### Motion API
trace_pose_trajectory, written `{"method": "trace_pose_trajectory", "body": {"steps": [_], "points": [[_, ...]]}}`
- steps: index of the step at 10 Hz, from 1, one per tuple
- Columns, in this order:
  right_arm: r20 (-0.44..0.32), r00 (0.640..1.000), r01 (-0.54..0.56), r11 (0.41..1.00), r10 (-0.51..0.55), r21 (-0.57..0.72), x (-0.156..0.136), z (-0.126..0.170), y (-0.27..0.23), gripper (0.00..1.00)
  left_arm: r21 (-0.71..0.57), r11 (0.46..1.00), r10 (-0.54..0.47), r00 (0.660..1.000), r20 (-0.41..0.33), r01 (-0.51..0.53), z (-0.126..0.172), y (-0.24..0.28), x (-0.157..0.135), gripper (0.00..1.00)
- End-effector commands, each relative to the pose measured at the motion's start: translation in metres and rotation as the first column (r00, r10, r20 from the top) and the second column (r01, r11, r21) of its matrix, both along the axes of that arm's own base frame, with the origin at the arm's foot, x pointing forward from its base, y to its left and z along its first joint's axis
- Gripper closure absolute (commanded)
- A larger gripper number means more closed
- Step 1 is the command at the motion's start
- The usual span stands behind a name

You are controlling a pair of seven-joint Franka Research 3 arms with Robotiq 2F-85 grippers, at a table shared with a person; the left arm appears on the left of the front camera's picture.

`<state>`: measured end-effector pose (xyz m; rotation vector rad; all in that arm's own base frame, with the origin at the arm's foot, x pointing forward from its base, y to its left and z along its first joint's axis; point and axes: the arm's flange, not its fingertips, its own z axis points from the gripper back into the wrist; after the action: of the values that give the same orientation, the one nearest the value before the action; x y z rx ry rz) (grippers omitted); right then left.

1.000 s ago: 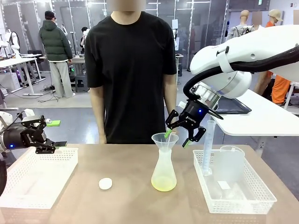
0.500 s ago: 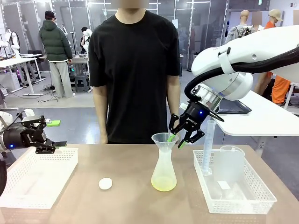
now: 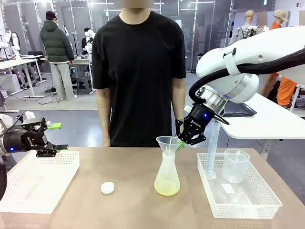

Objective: Prepare the solutions needed for the experiment.
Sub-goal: Once the solution is in the Big flask , pick up the Plastic Funnel and place it back into the right Organizing basket.

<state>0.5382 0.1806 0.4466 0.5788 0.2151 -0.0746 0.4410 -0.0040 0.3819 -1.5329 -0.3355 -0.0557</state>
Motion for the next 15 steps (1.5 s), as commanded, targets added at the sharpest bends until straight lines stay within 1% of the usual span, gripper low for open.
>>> {"method": "trace_pose_trajectory", "body": {"steps": [1, 4, 6, 12, 15], "points": [[-0.011, 0.999, 0.041, 0.999, -0.041, 0.007, -0.004, -0.001, 0.001, 1.0, 0.004, 1.0, 0.004, 1.0, 0.0, -0.004, 0.001, 0.0, 0.0, 0.0], [-0.008, 0.999, 0.041, 0.999, -0.041, 0.007, -0.004, -0.001, 0.003, 1.0, 0.004, 1.0, 0.004, 1.0, 0.0, -0.004, 0.001, 0.0, 0.0, 0.0], [0.004, 0.999, 0.036, 0.999, -0.036, -0.032, -0.008, 0.007, 0.006, 1.0, 0.004, 1.0, 0.004, 1.0, 0.0, -0.004, 0.001, 0.0, 0.0, 0.0], [0.125, 0.992, 0.039, 0.995, -0.027, -0.096, -0.019, 0.047, 0.012, 1.0, 0.004, 1.0, 0.004, 1.0, 0.0, -0.004, 0.001, 0.0, 0.0, 0.0], [0.196, 0.98, 0.052, 0.994, -0.032, -0.098, -0.016, 0.058, 0.009, 1.0, 0.004, 1.0, 0.004, 1.0, 0.0, -0.004, 0.001, 0.0, 0.0, 0.0]]}}
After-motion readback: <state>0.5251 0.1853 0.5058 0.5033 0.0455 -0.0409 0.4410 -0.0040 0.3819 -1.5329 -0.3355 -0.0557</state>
